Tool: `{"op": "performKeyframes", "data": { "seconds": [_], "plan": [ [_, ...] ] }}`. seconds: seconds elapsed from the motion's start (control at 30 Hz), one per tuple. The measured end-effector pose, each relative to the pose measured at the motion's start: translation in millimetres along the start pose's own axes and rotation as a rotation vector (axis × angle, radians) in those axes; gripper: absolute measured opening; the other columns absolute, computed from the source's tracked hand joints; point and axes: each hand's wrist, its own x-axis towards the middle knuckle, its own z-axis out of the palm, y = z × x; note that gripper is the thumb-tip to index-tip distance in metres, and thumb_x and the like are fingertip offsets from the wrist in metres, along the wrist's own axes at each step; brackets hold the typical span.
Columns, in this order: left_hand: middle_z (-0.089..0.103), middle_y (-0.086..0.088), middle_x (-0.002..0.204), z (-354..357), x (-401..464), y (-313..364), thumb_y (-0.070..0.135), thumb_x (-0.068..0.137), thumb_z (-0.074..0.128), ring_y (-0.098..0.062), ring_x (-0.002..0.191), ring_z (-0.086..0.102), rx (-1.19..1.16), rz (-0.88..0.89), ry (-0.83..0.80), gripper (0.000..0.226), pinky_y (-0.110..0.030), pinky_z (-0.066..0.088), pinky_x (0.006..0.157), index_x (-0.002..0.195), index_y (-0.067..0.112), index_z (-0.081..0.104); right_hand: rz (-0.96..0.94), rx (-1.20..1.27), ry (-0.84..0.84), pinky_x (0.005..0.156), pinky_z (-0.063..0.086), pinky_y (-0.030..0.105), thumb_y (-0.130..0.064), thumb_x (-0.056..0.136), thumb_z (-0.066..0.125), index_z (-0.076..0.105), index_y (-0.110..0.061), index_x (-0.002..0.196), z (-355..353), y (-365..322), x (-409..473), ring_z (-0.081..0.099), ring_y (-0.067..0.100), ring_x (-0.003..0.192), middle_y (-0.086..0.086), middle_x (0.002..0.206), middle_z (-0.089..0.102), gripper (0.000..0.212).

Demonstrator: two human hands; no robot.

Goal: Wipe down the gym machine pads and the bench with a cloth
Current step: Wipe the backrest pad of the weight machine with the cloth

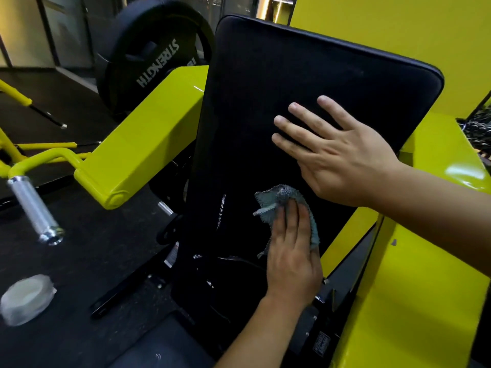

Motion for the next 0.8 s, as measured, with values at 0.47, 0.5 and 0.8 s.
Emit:
{"op": "performKeyframes", "data": {
  "seconds": [0.47, 0.5, 0.8],
  "plan": [
    [0.024, -0.005, 0.169, -52, 132, -28, -0.011, 0.093, 0.037, -0.019, 0.159, 0.014, -0.272, -0.240, 0.384, 0.071, -0.042, 0.019, 0.129, 0.160, 0.010, 0.032, 0.004, 0.024, 0.055, 0.128, 0.005, 0.056, -0.040, 0.105, 0.020, 0.022, -0.019, 0.164, 5, 0, 2, 0.005, 0.030, 0.159, 0.006, 0.171, 0.013, 0.063],
    [0.026, -0.004, 0.169, -48, 125, -26, -0.011, 0.093, 0.038, -0.018, 0.159, 0.015, -0.276, -0.239, 0.396, 0.070, -0.042, 0.021, 0.128, 0.160, 0.010, 0.034, 0.000, 0.037, 0.061, 0.128, 0.006, 0.056, -0.040, 0.104, 0.021, 0.023, -0.019, 0.164, 5, 0, 2, 0.005, 0.030, 0.159, 0.006, 0.171, 0.014, 0.063],
    [0.015, -0.001, 0.173, -10, 47, 2, 0.033, 0.107, 0.042, -0.018, 0.159, 0.011, -0.127, 0.008, 0.157, 0.062, -0.047, 0.020, 0.127, 0.163, 0.014, 0.022, 0.000, 0.133, 0.138, 0.128, 0.012, 0.055, -0.032, 0.103, 0.031, 0.029, -0.014, 0.162, 8, 2, 1, 0.013, 0.031, 0.159, 0.009, 0.169, 0.021, 0.062]
  ]
}}
